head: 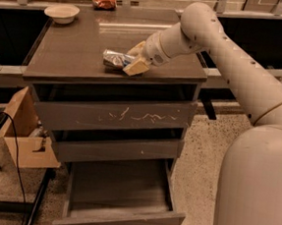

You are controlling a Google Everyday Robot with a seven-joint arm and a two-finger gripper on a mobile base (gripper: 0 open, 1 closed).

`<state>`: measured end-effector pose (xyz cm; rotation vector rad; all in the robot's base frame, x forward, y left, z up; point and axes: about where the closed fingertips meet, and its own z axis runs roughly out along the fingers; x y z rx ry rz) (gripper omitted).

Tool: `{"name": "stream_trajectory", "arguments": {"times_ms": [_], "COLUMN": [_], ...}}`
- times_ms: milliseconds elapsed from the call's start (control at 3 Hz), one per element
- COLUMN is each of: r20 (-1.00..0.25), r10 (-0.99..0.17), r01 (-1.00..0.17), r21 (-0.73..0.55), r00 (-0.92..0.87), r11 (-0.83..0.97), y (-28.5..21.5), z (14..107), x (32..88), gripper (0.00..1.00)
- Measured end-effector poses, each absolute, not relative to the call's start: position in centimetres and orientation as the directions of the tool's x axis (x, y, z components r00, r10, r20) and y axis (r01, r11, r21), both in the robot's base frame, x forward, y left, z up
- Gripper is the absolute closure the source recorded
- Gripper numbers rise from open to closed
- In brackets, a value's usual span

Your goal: Pick redbull can from bottom drawer and place on counter

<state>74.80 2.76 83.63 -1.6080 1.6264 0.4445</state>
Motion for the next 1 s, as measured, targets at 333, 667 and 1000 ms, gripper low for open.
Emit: {"name": "stream_trajectory", "arguments": {"times_ms": [333,667,1000], "r20": [-0.728,-0.728,-0.728], "r10": [-0.675,-0.676,-0.676], "r01": [-0.952,-0.953,-0.953], "r21": [-0.275,-0.273,-0.273], "r00": [0.115,0.114,0.114], "r11": [0.134,0.132,0.132], "y": [2.76,2.8,2.8], "z": [83.59,83.53,83.53], "x": [74.81,74.84,74.84], "gripper": [0.16,0.0,0.0]}}
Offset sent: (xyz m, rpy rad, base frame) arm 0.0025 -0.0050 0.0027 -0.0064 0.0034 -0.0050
